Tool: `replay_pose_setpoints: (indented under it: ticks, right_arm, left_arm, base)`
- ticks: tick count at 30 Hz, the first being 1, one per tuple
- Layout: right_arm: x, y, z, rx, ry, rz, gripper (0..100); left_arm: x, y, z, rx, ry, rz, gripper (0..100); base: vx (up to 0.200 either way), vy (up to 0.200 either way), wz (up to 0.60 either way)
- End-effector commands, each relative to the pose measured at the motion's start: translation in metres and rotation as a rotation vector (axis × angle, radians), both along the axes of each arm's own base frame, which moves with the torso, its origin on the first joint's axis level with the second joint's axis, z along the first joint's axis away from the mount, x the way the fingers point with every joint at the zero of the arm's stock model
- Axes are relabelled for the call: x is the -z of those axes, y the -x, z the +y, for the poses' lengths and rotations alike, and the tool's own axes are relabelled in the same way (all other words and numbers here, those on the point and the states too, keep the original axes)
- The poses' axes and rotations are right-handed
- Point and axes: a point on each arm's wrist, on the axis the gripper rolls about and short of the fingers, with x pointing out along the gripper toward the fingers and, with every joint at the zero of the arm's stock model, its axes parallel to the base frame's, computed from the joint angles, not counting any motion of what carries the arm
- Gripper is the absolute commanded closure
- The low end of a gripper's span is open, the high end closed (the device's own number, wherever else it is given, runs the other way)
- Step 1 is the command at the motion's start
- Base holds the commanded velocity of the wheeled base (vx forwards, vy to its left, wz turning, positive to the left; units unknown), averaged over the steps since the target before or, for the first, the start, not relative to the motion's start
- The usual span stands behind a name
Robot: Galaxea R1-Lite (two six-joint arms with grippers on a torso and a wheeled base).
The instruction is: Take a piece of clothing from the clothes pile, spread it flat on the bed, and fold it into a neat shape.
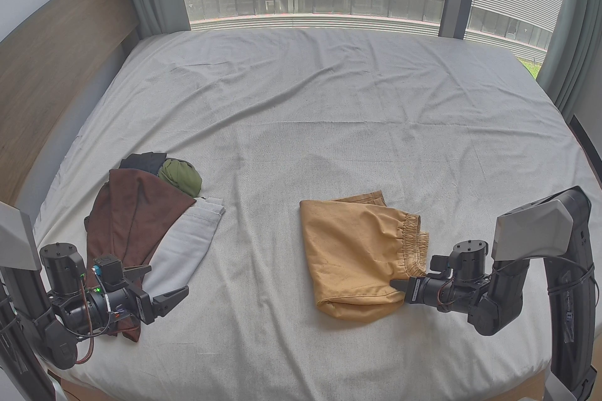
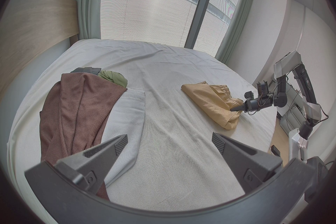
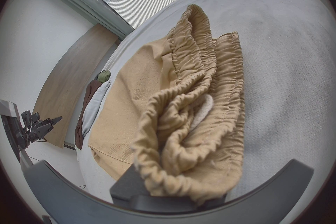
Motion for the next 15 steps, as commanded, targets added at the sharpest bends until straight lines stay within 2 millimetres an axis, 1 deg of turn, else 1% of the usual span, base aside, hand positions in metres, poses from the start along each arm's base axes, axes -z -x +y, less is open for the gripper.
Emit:
replay_pose_setpoints:
  ticks: [1,3,6,11,12,13,14,15]
  right_arm:
    - [0.001,0.002,0.005,-0.02,-0.003,-0.007,100]
    - [-0.003,0.004,0.009,-0.032,-0.012,-0.035,100]
    - [-0.027,0.011,0.02,-0.07,-0.049,-0.142,100]
    - [-0.061,0.018,0.03,-0.11,-0.087,-0.229,100]
    - [-0.066,0.018,0.031,-0.111,-0.095,-0.239,100]
    - [-0.066,0.018,0.031,-0.111,-0.095,-0.239,100]
    - [-0.074,0.018,0.034,-0.112,-0.119,-0.255,100]
    - [-0.077,0.018,0.035,-0.114,-0.125,-0.263,100]
  left_arm:
    - [0.002,0.004,0.0,-0.001,0.0,0.022,0]
    - [0.002,0.004,0.0,-0.001,0.0,0.02,0]
    - [0.002,0.004,0.0,-0.001,0.0,0.02,0]
    - [0.002,0.004,0.001,-0.005,0.001,0.021,0]
    - [0.002,0.004,0.001,-0.005,0.001,0.022,0]
    - [0.002,0.004,0.001,-0.005,0.001,0.022,0]
    - [0.002,0.004,0.001,-0.005,0.001,0.022,0]
    - [0.002,0.004,0.001,-0.005,0.001,0.022,0]
  base:
    - [0.0,0.0,0.0]
    - [0.0,0.0,0.0]
    - [0.0,0.0,0.0]
    - [0.0,0.0,0.0]
    - [0.0,0.0,0.0]
    - [0.0,0.0,0.0]
    - [0.0,0.0,0.0]
    - [0.0,0.0,0.0]
